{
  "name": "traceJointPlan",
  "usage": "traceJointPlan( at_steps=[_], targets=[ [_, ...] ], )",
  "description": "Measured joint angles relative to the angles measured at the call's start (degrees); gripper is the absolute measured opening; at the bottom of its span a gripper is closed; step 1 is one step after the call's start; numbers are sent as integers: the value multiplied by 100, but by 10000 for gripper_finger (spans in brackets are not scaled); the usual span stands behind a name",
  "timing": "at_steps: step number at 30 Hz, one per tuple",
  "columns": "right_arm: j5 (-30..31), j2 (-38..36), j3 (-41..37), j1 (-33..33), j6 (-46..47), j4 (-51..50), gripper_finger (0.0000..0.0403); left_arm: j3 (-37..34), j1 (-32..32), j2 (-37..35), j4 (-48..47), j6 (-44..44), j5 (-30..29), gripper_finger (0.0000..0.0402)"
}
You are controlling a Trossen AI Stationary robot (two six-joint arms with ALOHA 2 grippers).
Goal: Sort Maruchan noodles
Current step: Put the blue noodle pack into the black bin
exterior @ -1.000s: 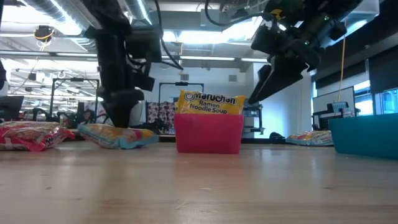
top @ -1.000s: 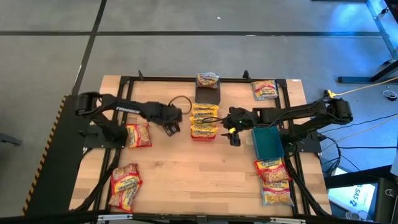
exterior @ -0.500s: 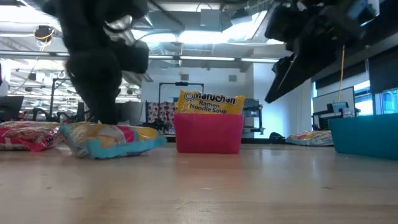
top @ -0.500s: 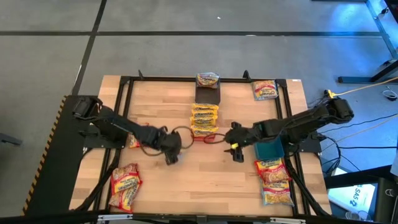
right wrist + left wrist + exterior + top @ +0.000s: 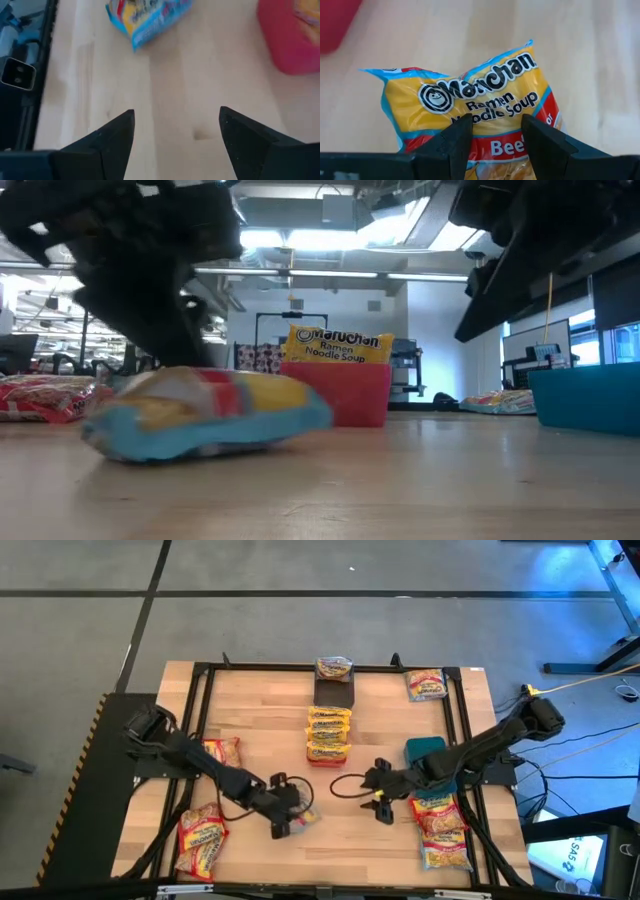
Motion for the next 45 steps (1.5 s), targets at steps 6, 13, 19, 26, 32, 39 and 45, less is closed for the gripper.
traceJointPlan(
  at_steps=[6, 13, 19, 26, 32, 39, 45],
  targets=[
    [219, 561, 0, 163, 577, 604, 291, 6, 89, 593, 1637, 767, -20, 170],
    [543, 1173, -2, 141, 980, 1423, 331, 99, 266, 1022, 2872, 1369, -306, 170],
    [360, 1568, 2, 144, 1319, 2165, 335, 712, 11, 589, 1491, 999, -406, 170],
    [264, 1975, 13, -42, 1948, 2736, 335, 878, -599, 413, -63, 6, -1101, 169],
    [-9, 2253, 11, -297, 2266, 3021, 335, 701, -749, 887, 182, -171, -1498, 169],
    [-346, 2593, 123, -381, 2585, 3333, 335, 708, -664, 1443, 647, -160, -1574, 169],
    [-550, 2654, 140, -390, 2540, 3732, 335, 716, -619, 1590, 894, -161, -1623, 169]
  ],
)
